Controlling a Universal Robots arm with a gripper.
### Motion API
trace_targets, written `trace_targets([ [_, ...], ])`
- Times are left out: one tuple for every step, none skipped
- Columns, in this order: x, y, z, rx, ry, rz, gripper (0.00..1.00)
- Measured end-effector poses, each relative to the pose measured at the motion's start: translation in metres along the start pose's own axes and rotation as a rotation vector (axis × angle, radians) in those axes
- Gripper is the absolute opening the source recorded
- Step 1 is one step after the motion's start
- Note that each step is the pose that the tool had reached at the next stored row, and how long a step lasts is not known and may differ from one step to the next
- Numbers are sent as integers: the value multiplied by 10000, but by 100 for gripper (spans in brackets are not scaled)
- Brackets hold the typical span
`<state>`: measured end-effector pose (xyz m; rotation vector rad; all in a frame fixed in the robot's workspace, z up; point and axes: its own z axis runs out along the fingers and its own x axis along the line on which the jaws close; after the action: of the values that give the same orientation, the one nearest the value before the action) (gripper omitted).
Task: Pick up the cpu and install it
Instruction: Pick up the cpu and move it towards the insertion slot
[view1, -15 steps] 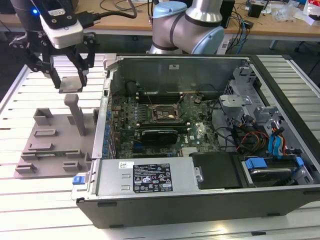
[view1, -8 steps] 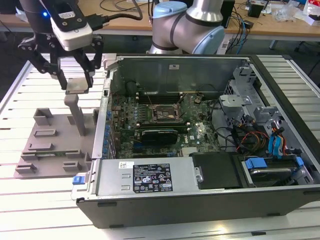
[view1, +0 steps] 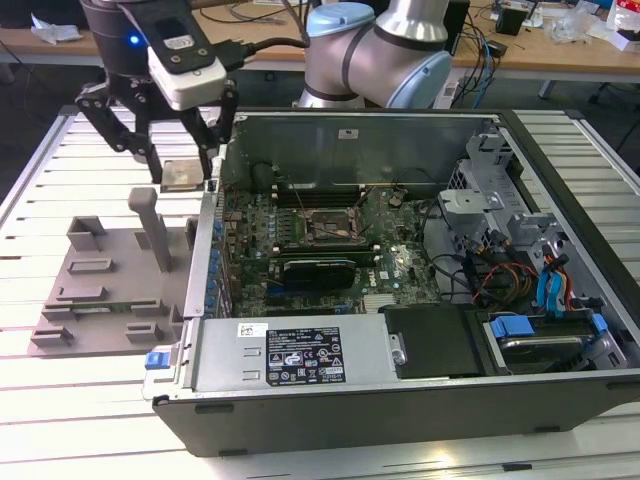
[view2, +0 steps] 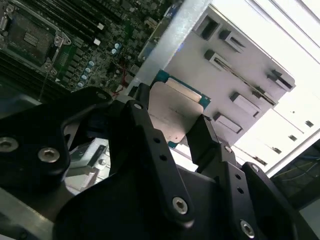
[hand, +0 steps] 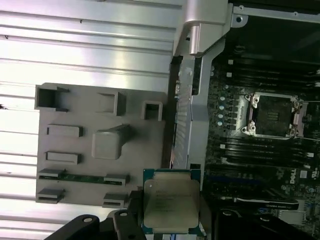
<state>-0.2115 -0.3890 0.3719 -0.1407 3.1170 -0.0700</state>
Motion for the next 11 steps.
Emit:
trace_targets([
  [-33,0,2,-1,6,0,55],
  [-84,-1,7,-1,14,-2,55],
  [-115,-2,11,-1,19,-3,55],
  [-151,-3,17,-2,22,-1,55],
  [-193,-5,22,-3,27,-2,55],
  [-226,-6,26,-3,29,-2,55],
  [-251,-8,30,-3,31,-2,55],
  [-266,-8,33,-3,32,-2,55],
  [-309,-10,41,-3,37,-2,55],
  [-335,-11,46,-3,38,-2,55],
  [-362,-11,50,-2,40,-2,55],
])
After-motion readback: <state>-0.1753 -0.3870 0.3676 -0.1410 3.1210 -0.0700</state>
